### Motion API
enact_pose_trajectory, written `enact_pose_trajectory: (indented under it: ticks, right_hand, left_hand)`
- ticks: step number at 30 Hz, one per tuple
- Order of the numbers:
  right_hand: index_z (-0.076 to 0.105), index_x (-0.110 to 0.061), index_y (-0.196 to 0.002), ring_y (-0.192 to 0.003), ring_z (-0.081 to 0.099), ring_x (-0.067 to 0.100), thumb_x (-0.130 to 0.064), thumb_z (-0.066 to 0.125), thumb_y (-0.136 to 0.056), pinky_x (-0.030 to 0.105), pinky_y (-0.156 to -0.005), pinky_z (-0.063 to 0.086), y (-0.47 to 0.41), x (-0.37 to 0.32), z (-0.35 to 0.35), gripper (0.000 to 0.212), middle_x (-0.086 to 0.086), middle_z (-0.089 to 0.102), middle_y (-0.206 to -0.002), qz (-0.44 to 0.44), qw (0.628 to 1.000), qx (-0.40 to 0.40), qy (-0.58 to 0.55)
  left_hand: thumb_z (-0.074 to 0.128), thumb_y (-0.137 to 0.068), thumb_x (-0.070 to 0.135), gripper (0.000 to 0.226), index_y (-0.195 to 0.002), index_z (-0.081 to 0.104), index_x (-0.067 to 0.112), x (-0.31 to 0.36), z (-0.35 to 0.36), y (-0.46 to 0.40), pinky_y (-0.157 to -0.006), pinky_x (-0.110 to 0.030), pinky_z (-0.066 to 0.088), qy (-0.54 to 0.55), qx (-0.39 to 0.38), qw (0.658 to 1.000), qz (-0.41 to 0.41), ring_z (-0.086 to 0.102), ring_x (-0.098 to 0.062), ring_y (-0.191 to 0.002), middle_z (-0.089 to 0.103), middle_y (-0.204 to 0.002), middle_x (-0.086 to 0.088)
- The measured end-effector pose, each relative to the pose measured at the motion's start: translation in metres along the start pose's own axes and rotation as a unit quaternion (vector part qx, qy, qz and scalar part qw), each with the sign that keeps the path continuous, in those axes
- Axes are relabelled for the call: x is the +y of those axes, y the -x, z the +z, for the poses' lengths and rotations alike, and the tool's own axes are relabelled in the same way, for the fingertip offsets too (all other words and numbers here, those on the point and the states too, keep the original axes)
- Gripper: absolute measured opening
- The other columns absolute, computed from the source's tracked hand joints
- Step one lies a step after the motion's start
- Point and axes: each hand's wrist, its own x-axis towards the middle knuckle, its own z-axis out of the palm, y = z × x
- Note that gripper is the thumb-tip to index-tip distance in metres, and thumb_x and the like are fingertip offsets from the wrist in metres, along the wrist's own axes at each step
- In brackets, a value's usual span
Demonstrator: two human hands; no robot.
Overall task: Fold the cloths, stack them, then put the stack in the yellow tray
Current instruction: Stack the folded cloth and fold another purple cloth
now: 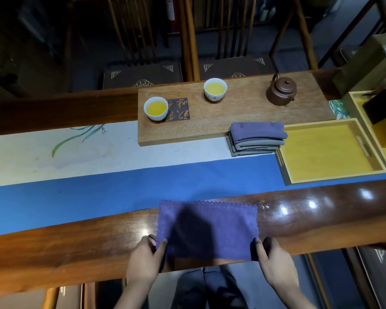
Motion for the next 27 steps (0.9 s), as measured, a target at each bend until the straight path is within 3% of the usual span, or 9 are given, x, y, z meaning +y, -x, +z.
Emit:
enact_pose_trajectory:
  ticks: [4, 8, 12, 15, 18, 20, 22, 25, 27]
  right_hand:
    - [0.054, -0.009, -0.068, -0.061, 0.061, 0.026, -0.048, 0.056, -0.086, 0.031, -0.054, 0.043, -0.003, -0.003, 0.0, 0.043, 0.004, 0.062, -0.059, 0.016, 0.999, -0.028, -0.016]
    - [0.055, -0.005, -0.079, -0.065, 0.066, 0.028, -0.024, 0.07, -0.079, 0.038, -0.067, 0.053, -0.006, -0.008, 0.004, 0.025, 0.006, 0.067, -0.06, 0.06, 0.985, -0.039, -0.154]
    - [0.051, -0.013, -0.092, -0.061, 0.059, 0.028, -0.008, 0.065, -0.083, 0.041, -0.066, 0.05, 0.0, -0.002, 0.001, 0.017, 0.007, 0.059, -0.067, 0.013, 0.974, -0.037, -0.224]
    - [0.049, -0.024, -0.093, -0.054, 0.047, 0.018, -0.005, 0.058, -0.087, 0.037, -0.059, 0.043, 0.008, 0.005, -0.005, 0.022, 0.004, 0.049, -0.063, -0.036, 0.97, -0.035, -0.236]
    - [0.05, -0.029, -0.101, -0.05, 0.046, 0.013, -0.003, 0.054, -0.091, 0.035, -0.058, 0.044, 0.015, 0.01, -0.009, 0.028, 0.002, 0.046, -0.061, -0.054, 0.966, -0.037, -0.249]
    - [0.05, -0.023, -0.106, -0.049, 0.046, 0.012, -0.001, 0.052, -0.092, 0.036, -0.059, 0.044, 0.018, 0.012, -0.011, 0.026, 0.004, 0.044, -0.062, -0.047, 0.963, -0.048, -0.261]
    - [0.051, -0.015, -0.106, -0.047, 0.047, 0.01, 0.002, 0.051, -0.093, 0.037, -0.061, 0.046, 0.017, 0.013, -0.011, 0.022, 0.006, 0.041, -0.063, -0.026, 0.953, -0.054, -0.297]
    - [0.056, -0.007, -0.095, -0.049, 0.053, 0.013, 0.002, 0.053, -0.093, 0.03, -0.057, 0.053, 0.008, 0.005, -0.015, 0.01, 0.006, 0.05, -0.068, 0.018, 0.926, -0.051, -0.373]
    - [0.061, -0.003, -0.085, -0.052, 0.062, 0.019, 0.0, 0.055, -0.092, 0.022, -0.052, 0.055, -0.002, -0.005, -0.021, 0.011, 0.009, 0.061, -0.078, 0.069, 0.898, -0.065, -0.429]
  left_hand:
    - [0.055, -0.088, 0.049, 0.035, -0.092, 0.059, 0.014, 0.011, 0.004, 0.008, -0.066, -0.031, 0.042, -0.042, -0.053, 0.996, -0.062, 0.066, -0.031, -0.092, 0.07, -0.092, -0.009]
    - [0.067, -0.084, 0.026, 0.024, -0.083, 0.062, 0.004, 0.023, 0.005, 0.007, -0.06, -0.033, 0.041, 0.097, -0.001, 0.992, -0.081, 0.057, -0.027, -0.067, 0.062, -0.067, -0.004]
    - [0.071, -0.08, 0.016, 0.019, -0.091, 0.058, 0.007, 0.026, -0.003, 0.009, -0.057, -0.03, 0.042, 0.176, 0.028, 0.981, -0.069, 0.06, -0.022, -0.059, 0.063, -0.058, 0.001]
    - [0.065, -0.085, 0.006, 0.018, -0.093, 0.055, 0.018, 0.015, -0.007, 0.012, -0.066, -0.036, 0.049, 0.248, -0.004, 0.969, -0.009, 0.065, -0.027, -0.056, 0.067, -0.062, -0.007]
    - [0.06, -0.089, -0.001, 0.018, -0.098, 0.061, 0.015, 0.0, -0.009, 0.015, -0.065, -0.033, 0.051, 0.285, -0.05, 0.957, 0.022, 0.062, -0.012, -0.049, 0.064, -0.073, -0.015]
    - [0.06, -0.089, -0.004, 0.016, -0.1, 0.063, 0.008, -0.007, -0.009, 0.018, -0.068, -0.034, 0.05, 0.289, -0.065, 0.955, 0.014, 0.06, -0.006, -0.048, 0.056, -0.068, -0.015]
    - [0.061, -0.088, -0.004, 0.021, -0.099, 0.061, 0.014, -0.01, -0.009, 0.02, -0.07, -0.036, 0.048, 0.288, -0.068, 0.955, 0.008, 0.061, -0.014, -0.05, 0.055, -0.063, -0.014]
    - [0.059, -0.09, -0.002, 0.025, -0.1, 0.06, 0.02, -0.002, -0.012, 0.018, -0.059, -0.03, 0.049, 0.309, -0.065, 0.949, -0.003, 0.061, -0.02, -0.051, 0.061, -0.06, -0.011]
    - [0.055, -0.092, -0.002, 0.017, -0.096, 0.062, 0.014, 0.01, -0.014, 0.011, -0.049, -0.023, 0.049, 0.33, -0.06, 0.942, -0.014, 0.06, -0.019, -0.051, 0.062, -0.067, -0.011]
